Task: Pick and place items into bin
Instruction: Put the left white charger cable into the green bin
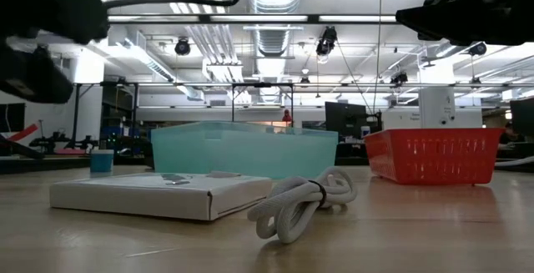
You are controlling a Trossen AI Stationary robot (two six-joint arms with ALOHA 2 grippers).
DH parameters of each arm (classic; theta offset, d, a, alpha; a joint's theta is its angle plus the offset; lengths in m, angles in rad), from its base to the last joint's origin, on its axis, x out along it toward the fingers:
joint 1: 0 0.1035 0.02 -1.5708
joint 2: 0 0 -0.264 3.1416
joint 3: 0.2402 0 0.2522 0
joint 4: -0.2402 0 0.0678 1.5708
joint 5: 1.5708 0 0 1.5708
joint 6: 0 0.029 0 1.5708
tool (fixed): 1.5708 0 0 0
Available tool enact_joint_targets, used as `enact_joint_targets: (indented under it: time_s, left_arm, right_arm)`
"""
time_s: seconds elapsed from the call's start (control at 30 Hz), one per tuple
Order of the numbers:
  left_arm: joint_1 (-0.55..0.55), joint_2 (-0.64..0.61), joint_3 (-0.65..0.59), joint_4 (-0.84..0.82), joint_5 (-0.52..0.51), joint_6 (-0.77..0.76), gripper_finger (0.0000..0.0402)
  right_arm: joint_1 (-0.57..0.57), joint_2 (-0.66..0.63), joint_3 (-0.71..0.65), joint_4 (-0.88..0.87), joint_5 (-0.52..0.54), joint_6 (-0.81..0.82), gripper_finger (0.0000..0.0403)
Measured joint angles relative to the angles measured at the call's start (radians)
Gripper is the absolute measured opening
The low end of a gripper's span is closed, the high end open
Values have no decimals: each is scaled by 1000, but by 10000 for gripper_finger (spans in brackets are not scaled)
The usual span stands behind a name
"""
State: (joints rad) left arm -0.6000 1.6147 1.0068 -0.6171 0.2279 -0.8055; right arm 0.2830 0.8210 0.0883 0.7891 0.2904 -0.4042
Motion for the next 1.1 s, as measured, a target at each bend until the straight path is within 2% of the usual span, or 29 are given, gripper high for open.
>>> enact_joint_targets:
  time_s: [0.17, 0.43, 0.6, 0.73, 0.97, 1.1]
  left_arm:
    - [30, -16, 29, 1, -2, 0, 10]
    - [74, -21, 42, 8, -81, -5, 10]
    - [122, -29, 42, 10, -82, -128, 10]
    - [156, -39, 42, 14, -84, -162, 10]
    - [206, -43, 49, 19, -84, -75, 10]
    - [243, -43, 72, 97, -122, 94, 10]
  right_arm:
    - [0, 0, 0, 0, 0, 0, 68]
    - [0, 0, 0, 0, 0, 0, 68]
    - [0, 0, 0, 0, 0, 0, 68]
    - [0, 0, 0, 0, 0, -3, 68]
    - [0, 0, 0, 0, 0, -10, 68]
    - [0, 0, 0, 0, 0, -12, 68]
